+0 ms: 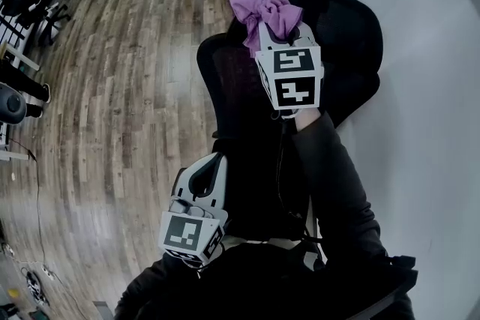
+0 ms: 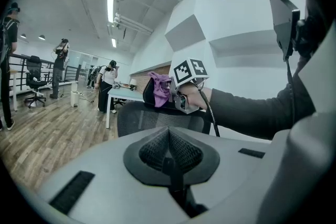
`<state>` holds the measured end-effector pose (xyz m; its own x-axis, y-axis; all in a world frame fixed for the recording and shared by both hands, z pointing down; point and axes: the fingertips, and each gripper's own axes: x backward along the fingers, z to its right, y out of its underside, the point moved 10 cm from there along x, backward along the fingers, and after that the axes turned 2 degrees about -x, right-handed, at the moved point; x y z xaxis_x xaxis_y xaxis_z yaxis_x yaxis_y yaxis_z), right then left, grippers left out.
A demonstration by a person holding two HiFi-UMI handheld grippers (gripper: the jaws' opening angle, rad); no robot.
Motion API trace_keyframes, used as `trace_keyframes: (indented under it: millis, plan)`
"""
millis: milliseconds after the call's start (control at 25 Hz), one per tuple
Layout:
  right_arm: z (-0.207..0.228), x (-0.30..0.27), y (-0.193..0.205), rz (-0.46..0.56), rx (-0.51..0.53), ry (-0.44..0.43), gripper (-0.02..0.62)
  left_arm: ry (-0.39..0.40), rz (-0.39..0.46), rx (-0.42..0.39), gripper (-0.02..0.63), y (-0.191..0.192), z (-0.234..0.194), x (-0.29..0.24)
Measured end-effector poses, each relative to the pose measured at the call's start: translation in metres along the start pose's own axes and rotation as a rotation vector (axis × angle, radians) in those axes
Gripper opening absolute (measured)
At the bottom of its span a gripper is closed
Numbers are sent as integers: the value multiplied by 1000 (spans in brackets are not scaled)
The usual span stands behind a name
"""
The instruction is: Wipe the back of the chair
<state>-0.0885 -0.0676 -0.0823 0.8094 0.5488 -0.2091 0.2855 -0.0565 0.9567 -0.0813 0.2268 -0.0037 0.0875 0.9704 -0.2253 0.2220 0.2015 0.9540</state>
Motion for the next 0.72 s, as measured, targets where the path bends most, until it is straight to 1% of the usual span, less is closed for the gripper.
trace_keyframes:
  millis: [400, 520, 640, 720]
  plan:
    - [29, 11, 18, -33, -11, 75, 67, 41, -8, -2, 0, 6, 9, -9]
    - [41, 17, 20, -42, -17, 98, 67, 56, -2, 14, 0, 1, 17, -14]
    - [54, 22, 18, -49, -21, 110, 67, 70, -5, -20, 0, -1, 22, -18]
    - [60, 25, 17, -52, -21, 120, 67, 79, -5, -17, 0, -4, 26, -21]
